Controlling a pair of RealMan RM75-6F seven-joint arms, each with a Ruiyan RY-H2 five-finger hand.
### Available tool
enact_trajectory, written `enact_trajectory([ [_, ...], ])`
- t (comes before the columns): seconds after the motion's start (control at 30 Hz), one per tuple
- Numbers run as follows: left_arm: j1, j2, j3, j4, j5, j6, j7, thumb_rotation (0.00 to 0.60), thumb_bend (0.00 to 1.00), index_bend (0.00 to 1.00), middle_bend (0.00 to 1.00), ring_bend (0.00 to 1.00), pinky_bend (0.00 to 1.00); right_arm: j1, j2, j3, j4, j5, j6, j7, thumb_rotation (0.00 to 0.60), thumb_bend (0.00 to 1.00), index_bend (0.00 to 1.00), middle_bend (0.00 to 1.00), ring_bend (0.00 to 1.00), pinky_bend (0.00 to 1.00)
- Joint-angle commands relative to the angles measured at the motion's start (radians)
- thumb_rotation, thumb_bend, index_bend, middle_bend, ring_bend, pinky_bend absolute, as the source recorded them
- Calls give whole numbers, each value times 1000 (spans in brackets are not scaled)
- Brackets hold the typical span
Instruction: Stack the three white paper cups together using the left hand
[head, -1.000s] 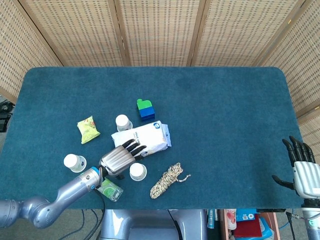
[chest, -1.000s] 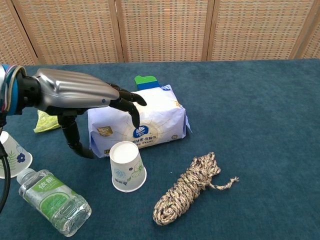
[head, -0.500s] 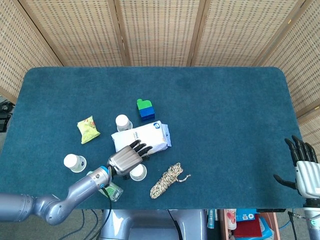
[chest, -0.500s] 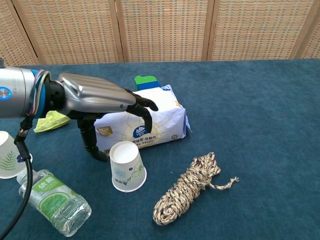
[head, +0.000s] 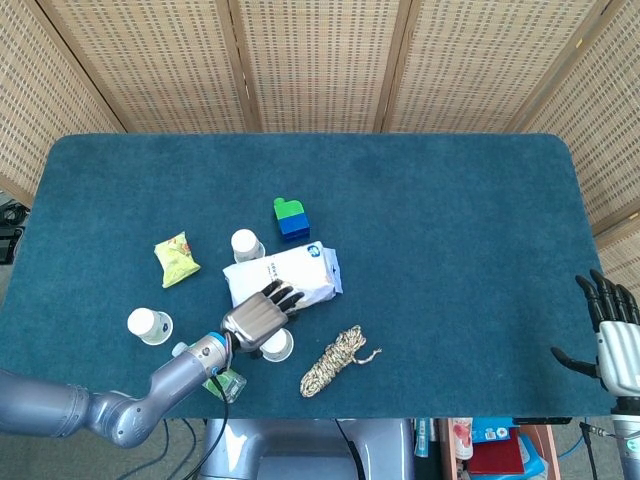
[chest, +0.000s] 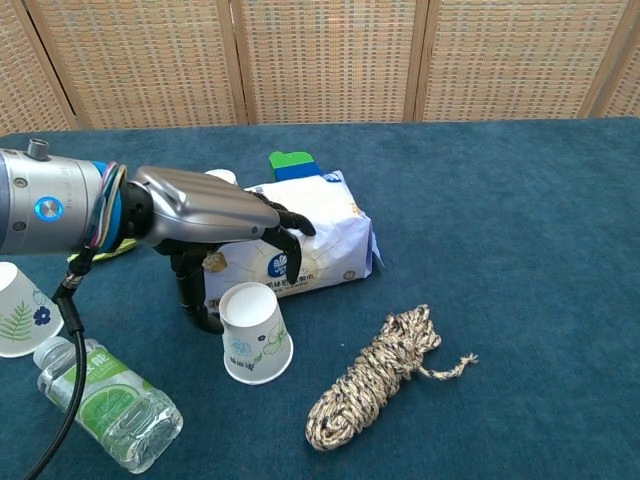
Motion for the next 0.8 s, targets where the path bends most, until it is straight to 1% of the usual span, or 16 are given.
enact_trajectory([
  [0.03, -8, -9, 8, 5, -5, 5, -1, 600, 221, 338, 0, 0, 0, -1, 0, 0, 0, 0, 1, 2, 600, 0, 0, 0, 0, 0],
  [0.07, -10, -13, 11, 5, -6, 8, -1, 600, 221, 351, 0, 0, 0, -1, 0, 1, 0, 0, 2, 3, 600, 0, 0, 0, 0, 0],
  [0.2, -14, -20, 17, 6, -2, 22, -4, 600, 220, 477, 0, 0, 0, -1, 0, 2, 2, 0, 3, 4, 600, 0, 0, 0, 0, 0],
  [0.27, -13, -20, 20, 4, 3, 31, -9, 600, 220, 513, 0, 0, 0, -2, 1, 3, 2, 0, 5, 6, 600, 0, 0, 0, 0, 0],
  [0.43, -12, -8, 18, -6, 12, 48, -25, 600, 220, 526, 0, 0, 0, -3, 2, 4, 1, 0, 6, 9, 600, 0, 0, 0, 0, 0],
  [0.57, -11, 27, 3, -40, 33, 64, -44, 600, 220, 526, 0, 0, 0, -3, 4, 4, 0, -1, 6, 10, 600, 0, 0, 0, 0, 0],
  [0.67, -8, 61, -9, -74, 54, 78, -57, 600, 220, 526, 0, 0, 0, -4, 4, 5, 1, 0, 8, 10, 600, 0, 0, 0, 0, 0],
  [0.8, 0, 127, -28, -132, 91, 104, -78, 600, 220, 526, 0, 0, 0, -5, 4, 6, 0, -1, 11, 10, 600, 0, 0, 0, 0, 0],
])
